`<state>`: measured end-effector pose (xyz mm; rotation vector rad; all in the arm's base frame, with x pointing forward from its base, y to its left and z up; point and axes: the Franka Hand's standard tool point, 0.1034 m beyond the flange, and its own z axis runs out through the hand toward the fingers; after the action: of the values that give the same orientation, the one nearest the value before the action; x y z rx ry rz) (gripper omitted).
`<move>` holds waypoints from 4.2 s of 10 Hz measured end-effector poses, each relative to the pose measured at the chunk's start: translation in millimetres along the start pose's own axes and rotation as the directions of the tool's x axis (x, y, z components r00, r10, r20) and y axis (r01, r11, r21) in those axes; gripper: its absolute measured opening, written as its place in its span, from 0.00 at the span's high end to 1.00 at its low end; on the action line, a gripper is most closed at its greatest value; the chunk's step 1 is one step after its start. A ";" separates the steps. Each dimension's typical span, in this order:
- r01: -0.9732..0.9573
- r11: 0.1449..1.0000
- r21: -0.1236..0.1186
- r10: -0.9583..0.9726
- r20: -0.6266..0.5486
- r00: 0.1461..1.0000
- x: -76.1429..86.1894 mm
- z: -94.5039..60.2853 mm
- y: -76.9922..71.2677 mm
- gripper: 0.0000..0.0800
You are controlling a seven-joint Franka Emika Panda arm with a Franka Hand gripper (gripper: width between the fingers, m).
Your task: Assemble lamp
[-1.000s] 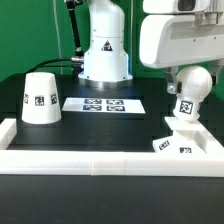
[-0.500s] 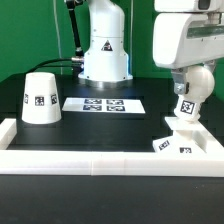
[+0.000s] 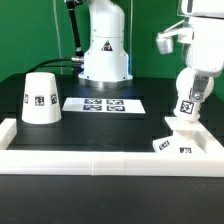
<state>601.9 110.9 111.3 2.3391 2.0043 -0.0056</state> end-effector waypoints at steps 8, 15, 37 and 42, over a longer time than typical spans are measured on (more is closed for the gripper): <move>0.016 1.000 -0.003 -0.016 0.000 1.000 -3.0 0.7 1.1 0.28; -0.654 0.756 0.011 0.654 -0.009 0.756 -11.0 2.2 2.1 0.28; -0.971 0.239 0.035 0.970 0.048 0.240 -6.7 -2.7 -5.3 0.13; -0.814 0.579 0.049 0.813 0.034 0.581 -8.4 -1.3 -5.3 0.13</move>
Offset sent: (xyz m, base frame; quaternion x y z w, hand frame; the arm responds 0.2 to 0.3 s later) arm 0.0000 0.0000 0.0000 0.0000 0.0000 0.0000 1.0000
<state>595.3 103.5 112.8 3.0412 0.7194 -0.0310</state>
